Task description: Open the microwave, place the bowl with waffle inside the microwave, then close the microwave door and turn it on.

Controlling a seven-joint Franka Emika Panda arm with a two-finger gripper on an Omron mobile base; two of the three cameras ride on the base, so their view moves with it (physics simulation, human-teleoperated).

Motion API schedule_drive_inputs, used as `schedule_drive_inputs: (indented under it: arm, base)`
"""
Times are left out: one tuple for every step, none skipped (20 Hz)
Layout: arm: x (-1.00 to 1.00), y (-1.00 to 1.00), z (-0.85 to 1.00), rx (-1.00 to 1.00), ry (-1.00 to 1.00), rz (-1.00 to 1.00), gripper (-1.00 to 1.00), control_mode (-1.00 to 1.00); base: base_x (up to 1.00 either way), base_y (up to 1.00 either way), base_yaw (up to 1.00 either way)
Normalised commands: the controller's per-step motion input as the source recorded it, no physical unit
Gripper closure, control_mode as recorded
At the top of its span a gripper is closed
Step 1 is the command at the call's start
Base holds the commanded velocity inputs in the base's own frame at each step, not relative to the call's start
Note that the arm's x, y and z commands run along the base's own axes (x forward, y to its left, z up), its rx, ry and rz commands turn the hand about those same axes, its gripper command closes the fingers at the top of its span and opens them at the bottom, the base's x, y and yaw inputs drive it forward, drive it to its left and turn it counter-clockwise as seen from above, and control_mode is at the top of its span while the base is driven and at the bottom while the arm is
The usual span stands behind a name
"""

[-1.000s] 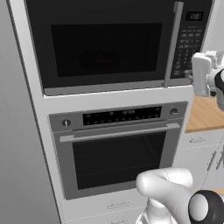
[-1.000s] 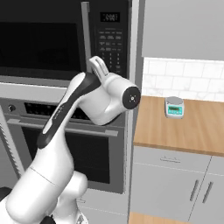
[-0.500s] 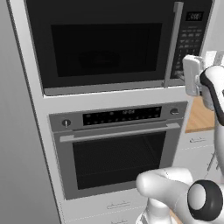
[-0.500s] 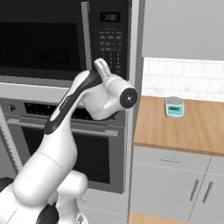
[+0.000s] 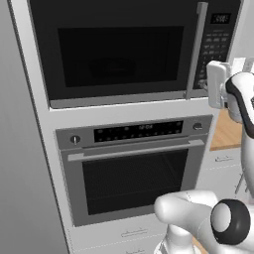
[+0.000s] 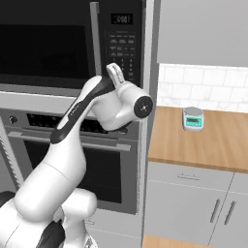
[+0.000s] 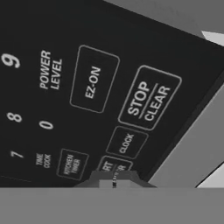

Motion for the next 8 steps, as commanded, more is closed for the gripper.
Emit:
schedule_drive_inputs:
  arm:
    - [0.00, -0.08, -0.05, 0.05, 0.00, -0.01, 1.00, -1.00]
    - [-0.31, -0.24, 0.00, 0.08, 0.00, -0.01, 1.00, -1.00]
    - [-0.79, -0.22, 0.00, 0.06, 0.00, 0.00, 1.00, -1.00]
    - [-0.94, -0.29, 0.00, 0.07, 0.00, 0.00, 1.00, -1.00]
    - [-1.00, -0.33, 0.00, 0.06, 0.00, 0.00, 1.00, -1.00]
    - [-1.00, -0.37, 0.02, 0.06, 0.00, 0.00, 1.00, -1.00]
    - [-1.00, -0.41, 0.13, 0.05, 0.00, 0.00, 1.00, -1.00]
    - [-1.00, -0.44, 0.14, 0.05, 0.00, 0.00, 1.00, -1.00]
  base:
    - [0.00, 0.00, 0.00]
    - [0.00, 0.00, 0.00]
    - [0.00, 0.00, 0.00]
    - [0.00, 0.00, 0.00]
    - [0.00, 0.00, 0.00]
    - [0.00, 0.00, 0.00]
    - [0.00, 0.00, 0.00]
    - [0.00, 0.00, 0.00]
